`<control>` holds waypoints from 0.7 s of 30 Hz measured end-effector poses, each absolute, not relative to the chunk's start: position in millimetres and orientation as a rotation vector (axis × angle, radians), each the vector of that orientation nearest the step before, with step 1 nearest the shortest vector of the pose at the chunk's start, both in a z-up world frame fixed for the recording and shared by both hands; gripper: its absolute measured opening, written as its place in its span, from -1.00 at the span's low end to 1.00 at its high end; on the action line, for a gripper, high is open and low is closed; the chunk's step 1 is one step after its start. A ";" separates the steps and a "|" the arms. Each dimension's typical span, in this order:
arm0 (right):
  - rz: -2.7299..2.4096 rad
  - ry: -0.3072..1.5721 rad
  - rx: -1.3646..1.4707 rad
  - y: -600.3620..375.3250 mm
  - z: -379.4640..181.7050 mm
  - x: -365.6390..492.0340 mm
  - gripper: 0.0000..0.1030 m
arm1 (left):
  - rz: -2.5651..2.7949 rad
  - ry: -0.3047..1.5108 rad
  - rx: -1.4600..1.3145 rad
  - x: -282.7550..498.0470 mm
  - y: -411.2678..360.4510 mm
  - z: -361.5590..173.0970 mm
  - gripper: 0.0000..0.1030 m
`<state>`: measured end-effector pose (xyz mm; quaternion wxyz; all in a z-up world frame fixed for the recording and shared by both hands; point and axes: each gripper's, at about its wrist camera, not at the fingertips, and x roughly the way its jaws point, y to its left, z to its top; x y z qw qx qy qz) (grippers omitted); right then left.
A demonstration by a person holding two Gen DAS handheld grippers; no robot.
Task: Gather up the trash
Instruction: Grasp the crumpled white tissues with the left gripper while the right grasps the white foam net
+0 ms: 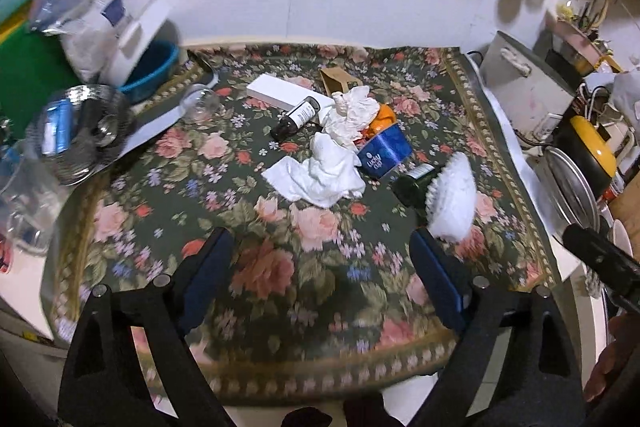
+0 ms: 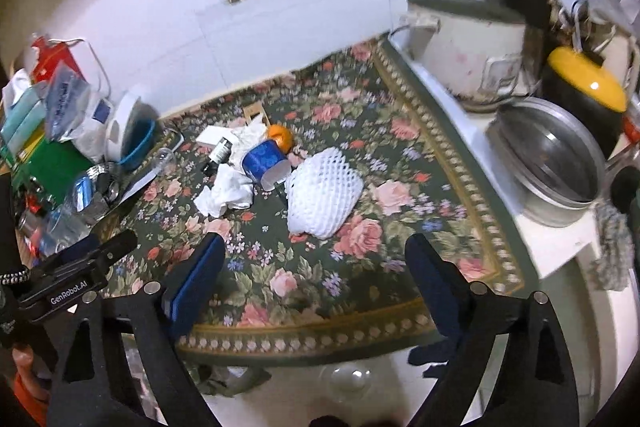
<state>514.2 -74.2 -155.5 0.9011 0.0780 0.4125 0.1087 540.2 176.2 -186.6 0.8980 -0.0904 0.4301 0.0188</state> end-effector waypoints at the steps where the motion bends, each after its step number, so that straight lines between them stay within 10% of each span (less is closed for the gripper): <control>1: 0.223 0.867 0.166 -71.6 -160.9 523.0 0.70 | 0.042 0.901 -0.194 548.5 176.1 -191.0 0.71; 21: 0.419 1.212 0.072 -45.1 -267.9 646.9 0.19 | 0.185 1.121 -0.368 674.3 186.0 -286.3 0.27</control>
